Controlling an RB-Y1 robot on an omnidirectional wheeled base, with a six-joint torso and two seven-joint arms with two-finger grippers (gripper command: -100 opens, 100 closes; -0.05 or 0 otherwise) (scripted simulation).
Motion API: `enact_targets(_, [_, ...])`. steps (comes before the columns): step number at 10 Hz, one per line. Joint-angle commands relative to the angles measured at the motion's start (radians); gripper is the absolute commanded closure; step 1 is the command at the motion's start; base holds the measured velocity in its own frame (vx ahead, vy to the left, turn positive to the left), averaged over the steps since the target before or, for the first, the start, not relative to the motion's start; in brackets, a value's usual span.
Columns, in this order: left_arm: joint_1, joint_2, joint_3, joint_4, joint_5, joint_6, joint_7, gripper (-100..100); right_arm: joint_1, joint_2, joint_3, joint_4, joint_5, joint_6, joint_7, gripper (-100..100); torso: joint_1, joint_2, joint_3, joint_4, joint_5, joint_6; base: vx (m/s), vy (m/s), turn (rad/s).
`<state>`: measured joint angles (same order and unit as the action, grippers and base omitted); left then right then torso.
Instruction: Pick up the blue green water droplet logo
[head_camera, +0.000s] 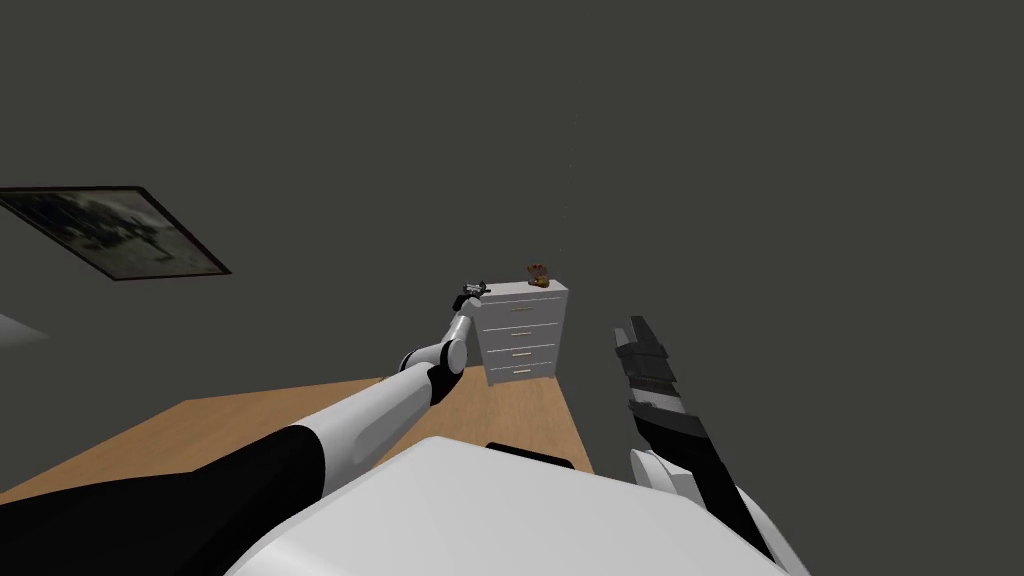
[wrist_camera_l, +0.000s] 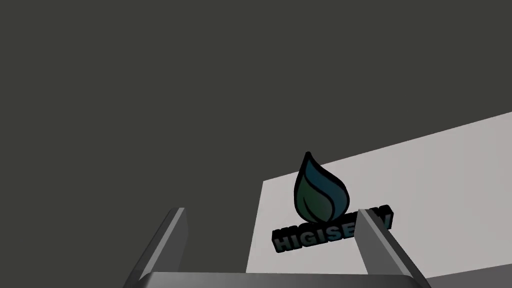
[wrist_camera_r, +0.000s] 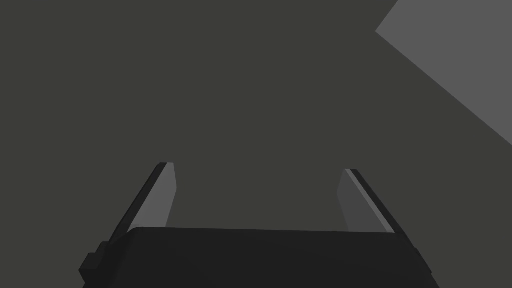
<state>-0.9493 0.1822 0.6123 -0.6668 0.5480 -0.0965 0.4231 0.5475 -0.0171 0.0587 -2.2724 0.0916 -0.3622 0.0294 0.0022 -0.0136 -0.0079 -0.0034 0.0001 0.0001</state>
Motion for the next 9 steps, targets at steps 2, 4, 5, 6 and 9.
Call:
enact_targets(2, [-0.008,0.001,-0.030,0.055,0.047,-0.008,0.010,-100,0.000,0.000,0.000,0.000,0.000,0.000,0.000,0,-0.001,0.001,0.000,0.000,0.000,0.000,0.112,0.022,0.016])
enact_targets(4, [-0.007,-0.007,-0.035,0.067,0.068,-0.006,0.008,-100,0.000,0.000,0.000,0.000,0.000,0.000,0.000,0,0.000,0.000,0.000,0.000,0.000,0.000,0.121,0.037,0.010])
enact_targets(5, [-0.015,0.005,-0.049,0.088,0.068,-0.021,0.024,-100,0.000,0.000,0.000,0.000,0.000,0.000,0.000,0,0.001,0.002,0.001,0.000,0.000,0.000,0.032,0.015,-0.001])
enact_targets(6, [-0.014,0.004,-0.047,0.085,0.068,-0.017,0.020,0,0.000,0.000,0.000,0.000,0.000,0.000,0.000,0,0.000,0.005,0.003,0.001,0.000,0.000,0.008,0.003,0.000])
enact_targets(9, [0.009,0.076,-0.002,0.096,0.015,-0.016,0.078,-100,-0.001,0.000,0.000,0.000,0.000,0.000,0.000,0,-0.001,0.012,0.007,0.003,-0.001,0.001,-0.039,0.004,-0.275])
